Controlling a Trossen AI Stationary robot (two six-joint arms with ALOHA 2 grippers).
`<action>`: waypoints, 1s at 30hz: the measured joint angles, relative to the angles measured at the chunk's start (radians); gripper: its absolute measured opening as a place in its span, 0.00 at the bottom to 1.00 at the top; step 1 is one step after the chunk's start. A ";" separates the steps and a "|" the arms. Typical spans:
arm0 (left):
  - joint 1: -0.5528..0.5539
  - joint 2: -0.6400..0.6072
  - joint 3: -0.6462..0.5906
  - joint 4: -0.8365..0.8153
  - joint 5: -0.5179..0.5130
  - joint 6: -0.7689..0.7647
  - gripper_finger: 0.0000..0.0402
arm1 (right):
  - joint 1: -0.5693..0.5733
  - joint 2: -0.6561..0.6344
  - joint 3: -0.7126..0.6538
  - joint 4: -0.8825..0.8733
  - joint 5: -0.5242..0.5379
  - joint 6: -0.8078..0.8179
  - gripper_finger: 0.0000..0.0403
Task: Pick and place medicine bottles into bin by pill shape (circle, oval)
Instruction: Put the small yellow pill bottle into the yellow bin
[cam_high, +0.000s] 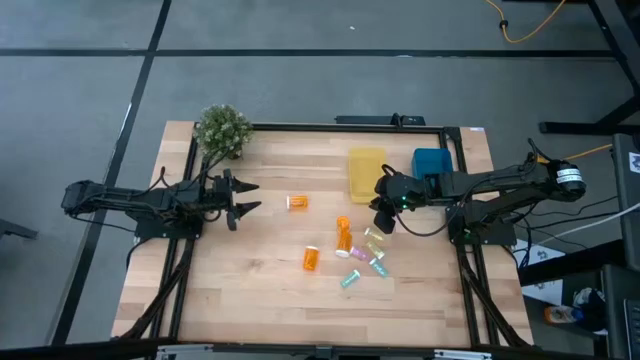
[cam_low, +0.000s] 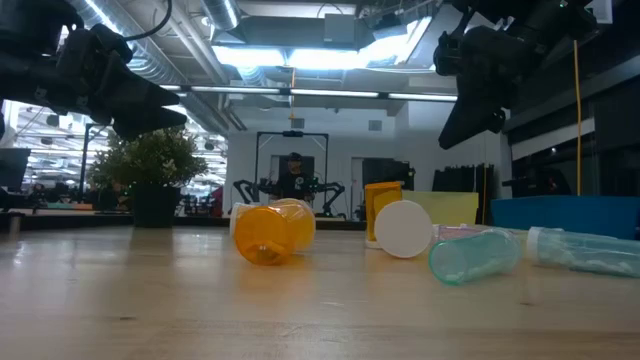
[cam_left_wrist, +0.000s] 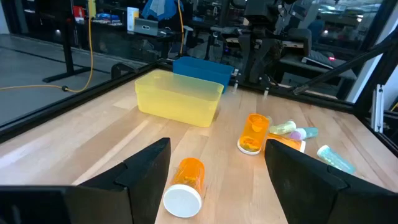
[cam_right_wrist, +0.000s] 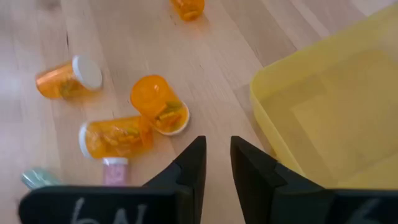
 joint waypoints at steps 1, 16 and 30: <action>0.000 0.002 0.000 0.000 0.000 0.002 0.63 | 0.000 0.000 0.000 0.000 0.000 0.010 0.20; 0.000 0.120 0.000 0.332 -0.069 0.138 0.63 | -0.001 0.000 0.000 -0.003 0.008 0.029 0.48; 0.000 0.458 0.185 0.349 -0.073 0.135 0.63 | -0.001 0.000 0.000 0.000 0.010 -0.029 0.48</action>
